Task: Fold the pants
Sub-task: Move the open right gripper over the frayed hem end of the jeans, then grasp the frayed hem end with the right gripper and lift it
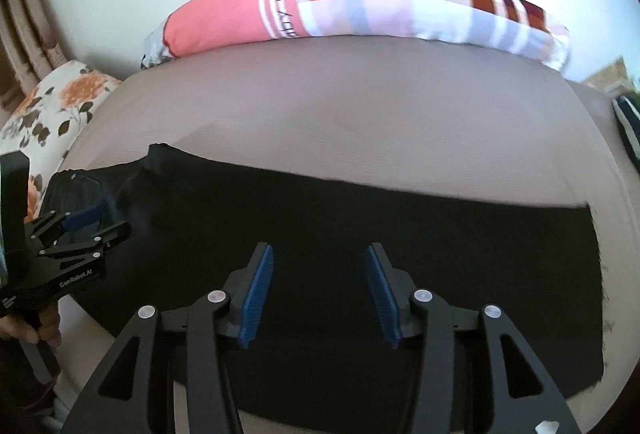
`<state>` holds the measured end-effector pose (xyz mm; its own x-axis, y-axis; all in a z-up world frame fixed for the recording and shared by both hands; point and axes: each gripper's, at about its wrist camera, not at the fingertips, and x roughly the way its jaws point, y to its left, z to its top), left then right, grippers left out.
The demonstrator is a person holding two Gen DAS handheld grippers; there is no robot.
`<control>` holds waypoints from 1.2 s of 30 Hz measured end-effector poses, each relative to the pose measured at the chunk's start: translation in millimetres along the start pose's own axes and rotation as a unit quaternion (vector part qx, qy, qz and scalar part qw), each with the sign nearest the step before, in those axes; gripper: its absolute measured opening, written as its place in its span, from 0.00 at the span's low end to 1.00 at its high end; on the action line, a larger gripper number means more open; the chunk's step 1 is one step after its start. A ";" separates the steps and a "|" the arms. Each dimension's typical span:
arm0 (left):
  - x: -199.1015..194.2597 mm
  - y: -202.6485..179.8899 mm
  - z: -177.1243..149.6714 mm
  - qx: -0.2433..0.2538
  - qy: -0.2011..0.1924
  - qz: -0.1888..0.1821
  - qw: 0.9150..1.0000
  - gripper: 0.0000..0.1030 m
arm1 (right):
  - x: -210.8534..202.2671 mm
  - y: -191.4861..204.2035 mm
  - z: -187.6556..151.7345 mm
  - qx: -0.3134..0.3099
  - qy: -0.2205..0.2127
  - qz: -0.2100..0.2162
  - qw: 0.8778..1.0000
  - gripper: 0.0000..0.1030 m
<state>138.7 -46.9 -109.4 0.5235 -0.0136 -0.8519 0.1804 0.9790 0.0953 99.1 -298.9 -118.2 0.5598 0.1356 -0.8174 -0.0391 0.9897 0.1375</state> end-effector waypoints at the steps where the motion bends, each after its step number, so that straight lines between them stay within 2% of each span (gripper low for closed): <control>1: 0.2 -2.2 -2.1 -0.001 0.003 0.000 1.000 0.58 | -3.0 -5.9 -3.9 0.005 0.001 -0.004 1.000 0.44; 6: 2.5 -11.4 -8.8 -0.004 0.015 -0.001 1.000 0.58 | -21.8 -45.2 -20.0 0.034 -0.004 -0.020 0.999 0.46; 14: 5.2 -22.7 -14.2 -0.019 0.020 -0.004 1.000 0.58 | -36.0 -138.8 -43.1 0.132 0.003 -0.034 0.991 0.47; 21: 6.6 -24.6 -14.9 -0.029 0.021 -0.003 0.999 0.59 | -43.4 -202.5 -56.1 0.171 0.014 -0.021 0.985 0.47; 27: 7.9 -16.5 -15.9 -0.058 0.025 -0.017 0.998 0.62 | -37.0 -245.9 -55.4 0.196 0.038 0.036 0.979 0.47; 30: 6.5 -17.9 -16.4 -0.059 0.026 -0.017 0.998 0.63 | -31.8 -261.1 -53.1 0.205 0.044 0.047 0.977 0.48; 33: 5.9 -18.9 -16.0 -0.063 0.028 -0.017 0.997 0.63 | -22.7 -280.0 -51.4 0.221 0.053 0.075 0.971 0.48; 36: 6.6 -18.0 -15.7 -0.064 0.032 -0.017 0.997 0.64 | -17.3 -298.6 -52.4 0.241 0.053 0.114 0.962 0.44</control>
<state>125.8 -61.4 -124.8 0.4638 -0.0384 -0.8851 0.0866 0.9962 0.0021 57.7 -594.4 -174.3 0.4930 0.3770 -0.7841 0.2513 0.8012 0.5431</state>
